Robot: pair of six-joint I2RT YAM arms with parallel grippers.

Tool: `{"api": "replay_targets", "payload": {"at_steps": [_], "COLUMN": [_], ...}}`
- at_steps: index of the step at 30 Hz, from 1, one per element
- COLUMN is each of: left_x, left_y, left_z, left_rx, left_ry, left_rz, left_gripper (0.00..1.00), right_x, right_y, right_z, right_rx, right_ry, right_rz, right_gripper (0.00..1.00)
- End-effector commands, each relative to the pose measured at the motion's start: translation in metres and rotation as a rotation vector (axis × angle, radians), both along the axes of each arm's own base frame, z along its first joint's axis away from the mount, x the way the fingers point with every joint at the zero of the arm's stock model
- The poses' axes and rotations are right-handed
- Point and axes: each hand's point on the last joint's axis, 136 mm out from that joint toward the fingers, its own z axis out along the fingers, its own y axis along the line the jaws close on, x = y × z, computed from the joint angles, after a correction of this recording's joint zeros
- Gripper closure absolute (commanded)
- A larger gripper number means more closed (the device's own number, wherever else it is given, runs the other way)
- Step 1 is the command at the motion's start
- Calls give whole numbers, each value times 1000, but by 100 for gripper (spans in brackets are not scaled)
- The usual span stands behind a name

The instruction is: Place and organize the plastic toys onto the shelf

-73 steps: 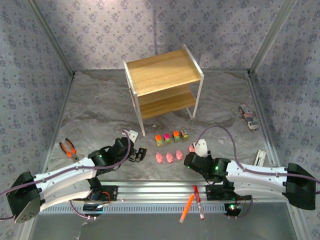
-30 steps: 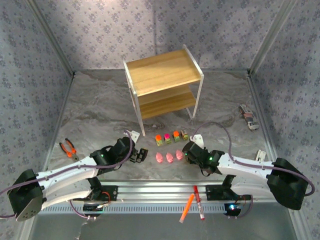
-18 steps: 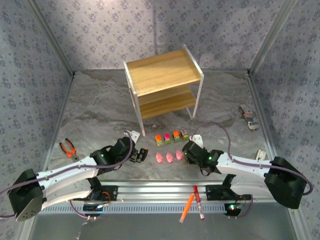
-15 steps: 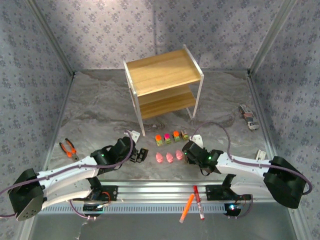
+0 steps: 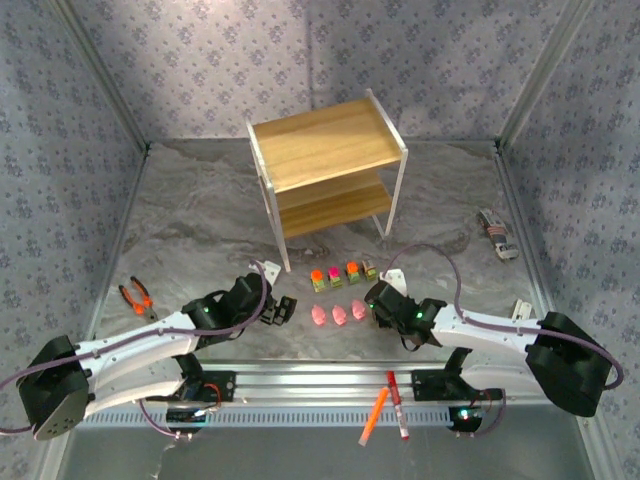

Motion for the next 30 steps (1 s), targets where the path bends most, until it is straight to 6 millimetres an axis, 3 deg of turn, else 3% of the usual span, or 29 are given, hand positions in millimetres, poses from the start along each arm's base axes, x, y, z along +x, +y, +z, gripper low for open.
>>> {"api": "replay_targets", "payload": {"at_steps": [1, 16, 30], "left_x": [5, 5, 6], "left_y": [-10, -10, -10], "left_z": [17, 15, 16], "left_rx": [-31, -24, -20], "left_ry": [-32, -27, -31], "left_rz": [-15, -15, -16], "left_gripper": [7, 7, 7], "right_x": [0, 0, 2], "right_y": [-2, -1, -5], "right_z": [-2, 0, 16], "right_rx": [-9, -6, 5], "right_ry": [9, 1, -38], "right_rz": [-2, -1, -9], "right_gripper": [57, 71, 74]}}
